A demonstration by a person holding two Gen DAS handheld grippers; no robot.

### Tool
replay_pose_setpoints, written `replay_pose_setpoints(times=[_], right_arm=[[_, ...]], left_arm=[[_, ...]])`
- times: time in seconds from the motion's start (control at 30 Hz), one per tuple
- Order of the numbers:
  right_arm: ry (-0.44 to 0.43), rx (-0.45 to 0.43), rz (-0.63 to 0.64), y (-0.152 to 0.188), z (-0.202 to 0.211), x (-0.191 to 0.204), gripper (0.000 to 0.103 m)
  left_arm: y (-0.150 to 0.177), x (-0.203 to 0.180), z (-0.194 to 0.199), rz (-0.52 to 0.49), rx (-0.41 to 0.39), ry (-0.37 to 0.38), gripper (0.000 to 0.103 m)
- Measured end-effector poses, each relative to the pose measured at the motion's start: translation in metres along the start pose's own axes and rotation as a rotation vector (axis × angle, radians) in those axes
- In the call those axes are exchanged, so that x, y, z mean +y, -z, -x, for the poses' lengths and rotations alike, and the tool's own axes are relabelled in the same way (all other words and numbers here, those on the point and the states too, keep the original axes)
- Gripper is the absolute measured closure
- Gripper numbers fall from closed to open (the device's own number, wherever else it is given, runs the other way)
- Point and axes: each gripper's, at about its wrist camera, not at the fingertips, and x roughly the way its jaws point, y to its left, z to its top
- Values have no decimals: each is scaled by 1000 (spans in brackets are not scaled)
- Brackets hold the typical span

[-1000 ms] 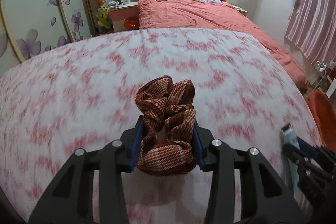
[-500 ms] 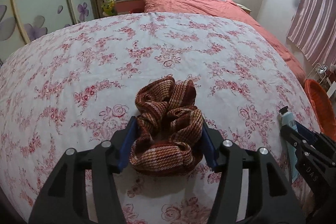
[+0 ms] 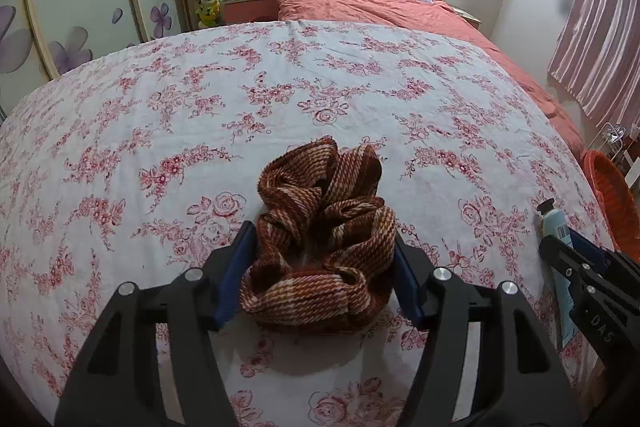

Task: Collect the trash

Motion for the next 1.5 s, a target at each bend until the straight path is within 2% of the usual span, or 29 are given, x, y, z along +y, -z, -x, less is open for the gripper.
replay_pose_setpoints(times=[0.5, 1.5], right_arm=[[17, 2, 13, 0, 0, 3, 73], [4, 2, 4, 1, 1, 0, 73]], left_arm=[[0, -1, -1, -1, 4, -1, 36], [2, 1, 0, 11, 2, 13, 35]])
